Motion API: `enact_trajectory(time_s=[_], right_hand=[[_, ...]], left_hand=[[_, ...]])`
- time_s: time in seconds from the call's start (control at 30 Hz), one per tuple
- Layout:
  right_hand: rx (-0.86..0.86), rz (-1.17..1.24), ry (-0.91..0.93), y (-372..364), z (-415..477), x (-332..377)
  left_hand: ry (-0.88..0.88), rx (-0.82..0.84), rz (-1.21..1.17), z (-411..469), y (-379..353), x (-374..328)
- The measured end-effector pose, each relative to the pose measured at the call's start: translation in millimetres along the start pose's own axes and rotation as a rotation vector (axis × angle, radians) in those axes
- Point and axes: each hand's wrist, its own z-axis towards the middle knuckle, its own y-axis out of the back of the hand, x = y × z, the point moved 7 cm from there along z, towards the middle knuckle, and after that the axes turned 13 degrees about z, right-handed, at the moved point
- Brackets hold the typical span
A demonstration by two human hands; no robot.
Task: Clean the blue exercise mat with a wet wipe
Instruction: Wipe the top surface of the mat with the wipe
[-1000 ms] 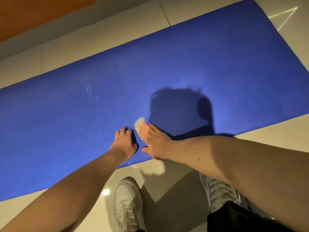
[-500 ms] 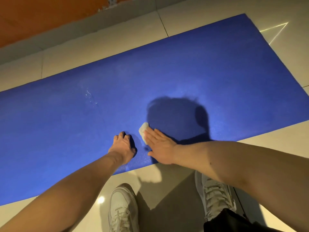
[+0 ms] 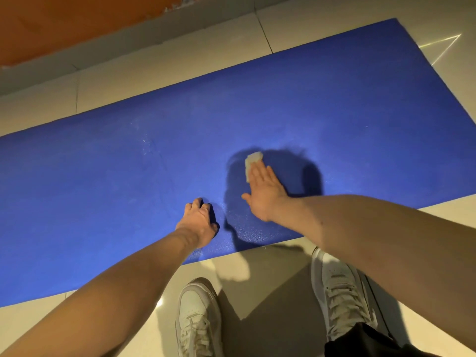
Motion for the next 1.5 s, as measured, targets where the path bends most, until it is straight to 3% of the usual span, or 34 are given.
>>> enact_trajectory(time_s=[0.13, 0.23, 0.3, 0.43, 0.5, 0.8, 1.0, 1.07, 1.13, 1.23, 1.3, 1.4, 1.47, 1.5], right_hand=[[0.095, -0.047, 0.302, -35.5, -32.3, 41.6], [0.122, -0.183, 0.446, -29.4, -26.3, 32.6], [0.059, -0.174, 0.365, -5.6, -7.2, 10.9], [-0.024, -0.141, -0.033, 32.8, 23.3, -37.5], [-0.021, -0.055, -0.084, 32.3, 28.0, -31.7], [0.157, -0.118, 0.424, -20.9, 10.6, 53.0], [0.074, -0.058, 0.292, 11.7, 16.2, 4.6], [0.060, 0.131, 0.309, 25.3, 11.7, 6.5], [0.081, 0.471, 0.235, 33.8, 6.2, 8.1], [0.123, 0.837, 0.051, 29.7, -6.4, 11.7], [0.128, 0.896, -0.025, 33.5, -19.3, 15.3], [0.183, 0.969, -0.029, 44.8, -38.7, 24.5], [0.214, 1.249, -0.098, 53.0, -54.2, 33.6], [0.242, 1.476, -0.224, 54.5, -58.7, 37.1]], left_hand=[[0.016, -0.036, -0.025, 3.2, 1.4, 1.4], [0.021, -0.048, -0.032, 3.9, 0.3, 2.2], [0.018, -0.056, -0.030, 4.7, 1.6, 2.2], [0.016, -0.054, -0.031, 5.3, 4.9, 1.3], [0.024, -0.058, -0.025, 6.9, 9.0, 0.6], [0.034, -0.024, -0.064, 8.4, 18.4, 1.2], [0.038, 0.012, -0.065, 5.8, 24.7, -1.8], [0.037, 0.024, -0.043, 3.1, 31.9, -8.0], [0.032, -0.022, -0.092, -0.6, 43.7, -15.6], [0.060, -0.103, -0.433, -10.0, 56.2, -23.0], [0.108, -0.135, -0.695, -21.4, 63.0, -28.1], [0.137, -0.194, -0.894, -36.5, 71.9, -36.2], [0.129, -0.196, -0.969, -47.4, 78.8, -41.5], [0.123, -0.186, -0.974, -49.4, 80.9, -42.3]])
